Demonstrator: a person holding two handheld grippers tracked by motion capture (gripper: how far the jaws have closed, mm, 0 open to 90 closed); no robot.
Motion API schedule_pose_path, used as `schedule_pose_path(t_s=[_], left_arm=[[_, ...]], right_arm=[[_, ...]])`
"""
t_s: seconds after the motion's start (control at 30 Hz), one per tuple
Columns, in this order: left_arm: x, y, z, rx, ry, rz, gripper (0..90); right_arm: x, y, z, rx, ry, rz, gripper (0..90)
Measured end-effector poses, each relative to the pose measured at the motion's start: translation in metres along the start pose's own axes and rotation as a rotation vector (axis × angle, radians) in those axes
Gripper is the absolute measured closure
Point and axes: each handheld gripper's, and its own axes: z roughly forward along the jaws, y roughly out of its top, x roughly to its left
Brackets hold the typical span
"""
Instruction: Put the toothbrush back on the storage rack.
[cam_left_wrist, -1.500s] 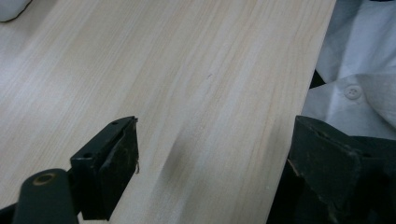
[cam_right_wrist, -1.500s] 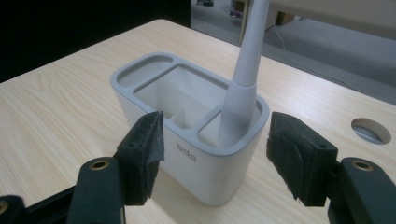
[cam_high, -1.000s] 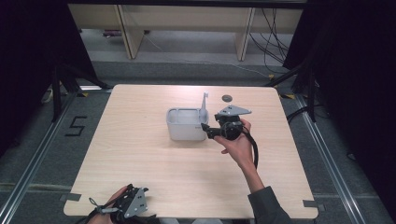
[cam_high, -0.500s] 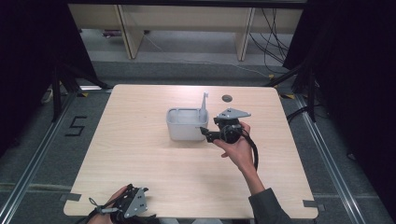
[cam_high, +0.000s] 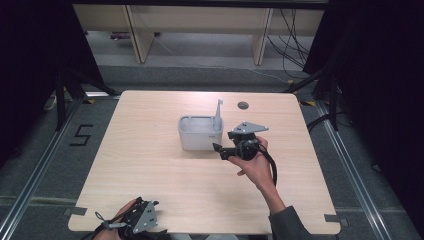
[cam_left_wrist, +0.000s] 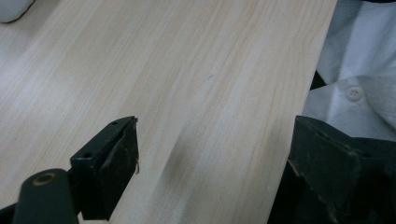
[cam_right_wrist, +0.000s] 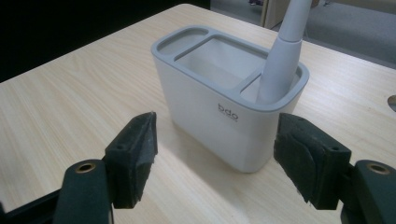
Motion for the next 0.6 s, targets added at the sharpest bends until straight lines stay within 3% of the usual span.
schedule_pose_path(t_s=[0.1, 0.23, 0.27, 0.37, 0.53, 0.57, 0.6], left_arm=[[0.000, 0.000, 0.000, -0.002, -0.001, 0.000, 15.2], [0.000, 0.000, 0.000, -0.001, 0.000, 0.001, 15.3], [0.000, 0.000, 0.000, -0.002, 0.000, 0.001, 15.3], [0.000, 0.000, 0.000, -0.001, -0.001, 0.000, 15.3], [0.000, 0.000, 0.000, -0.003, 0.000, -0.001, 15.3], [0.000, 0.000, 0.000, -0.003, -0.001, 0.000, 15.3], [0.000, 0.000, 0.001, -0.004, -0.001, -0.001, 15.3]], right_arm=[[0.004, -0.004, -0.001, 0.009, 0.009, 0.015, 30.6], [0.006, -0.011, -0.002, 0.022, 0.012, -0.008, 30.4], [0.009, -0.014, -0.002, 0.034, 0.013, 0.016, 30.4], [0.009, -0.020, -0.003, 0.033, 0.016, -0.007, 30.4], [0.014, -0.031, -0.006, 0.068, 0.024, 0.030, 30.3], [0.012, -0.033, -0.006, 0.060, 0.024, -0.003, 30.3], [0.014, -0.035, -0.007, 0.064, 0.032, 0.016, 30.3]])
